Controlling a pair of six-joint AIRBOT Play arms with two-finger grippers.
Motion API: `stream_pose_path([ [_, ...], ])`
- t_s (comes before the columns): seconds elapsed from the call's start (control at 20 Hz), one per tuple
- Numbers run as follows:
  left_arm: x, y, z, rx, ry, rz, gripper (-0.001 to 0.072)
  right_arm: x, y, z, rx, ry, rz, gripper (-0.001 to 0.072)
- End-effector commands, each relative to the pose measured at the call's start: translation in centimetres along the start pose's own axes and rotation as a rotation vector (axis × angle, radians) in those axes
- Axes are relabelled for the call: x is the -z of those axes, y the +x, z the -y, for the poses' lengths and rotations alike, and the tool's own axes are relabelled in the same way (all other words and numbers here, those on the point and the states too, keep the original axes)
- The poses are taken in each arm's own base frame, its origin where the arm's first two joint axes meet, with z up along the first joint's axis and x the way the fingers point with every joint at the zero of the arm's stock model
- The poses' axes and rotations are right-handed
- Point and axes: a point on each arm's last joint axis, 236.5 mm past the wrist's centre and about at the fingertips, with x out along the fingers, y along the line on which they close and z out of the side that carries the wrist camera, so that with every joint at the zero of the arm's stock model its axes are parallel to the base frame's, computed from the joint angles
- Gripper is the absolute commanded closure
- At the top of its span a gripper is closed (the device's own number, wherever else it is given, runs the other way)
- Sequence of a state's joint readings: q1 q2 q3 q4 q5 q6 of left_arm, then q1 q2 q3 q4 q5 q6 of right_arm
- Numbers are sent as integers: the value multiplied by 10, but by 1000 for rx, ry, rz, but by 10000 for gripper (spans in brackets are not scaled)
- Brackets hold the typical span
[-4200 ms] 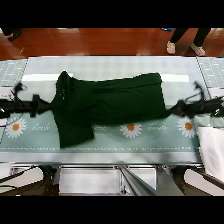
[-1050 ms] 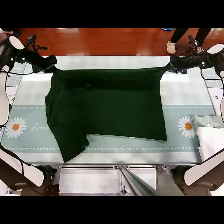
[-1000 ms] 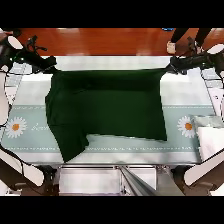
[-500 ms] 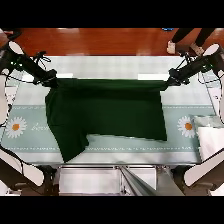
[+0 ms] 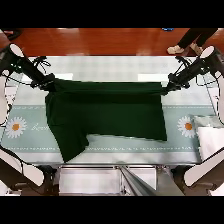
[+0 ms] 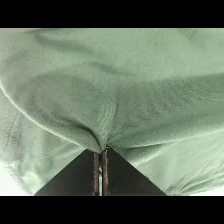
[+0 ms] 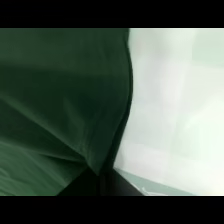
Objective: Fold the shirts.
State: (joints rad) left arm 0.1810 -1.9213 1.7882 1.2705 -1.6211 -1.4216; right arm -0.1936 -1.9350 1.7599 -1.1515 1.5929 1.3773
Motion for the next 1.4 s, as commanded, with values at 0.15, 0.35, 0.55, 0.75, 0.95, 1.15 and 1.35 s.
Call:
stream_pose_path([
  [0.15,1,5,-8,-5,-19,-16,662,11,32,9,-3,38,-33,636],
  [0.35,2,-5,-12,-6,-58,5,206,1,22,-3,-48,37,26,297],
  [0.55,12,-62,-39,-12,-127,141,206,4,-42,14,-23,84,168,298],
  [0.75,75,-66,-70,113,-338,302,207,46,-69,32,-28,183,336,298],
  [0.95,137,-22,-68,379,-573,497,207,97,-49,-21,-304,212,513,299],
  [1.15,185,26,-47,481,-661,390,207,142,-19,-45,-369,221,506,299],
  [1.35,231,64,-50,305,-637,139,207,155,-11,-49,-372,207,488,299],
])
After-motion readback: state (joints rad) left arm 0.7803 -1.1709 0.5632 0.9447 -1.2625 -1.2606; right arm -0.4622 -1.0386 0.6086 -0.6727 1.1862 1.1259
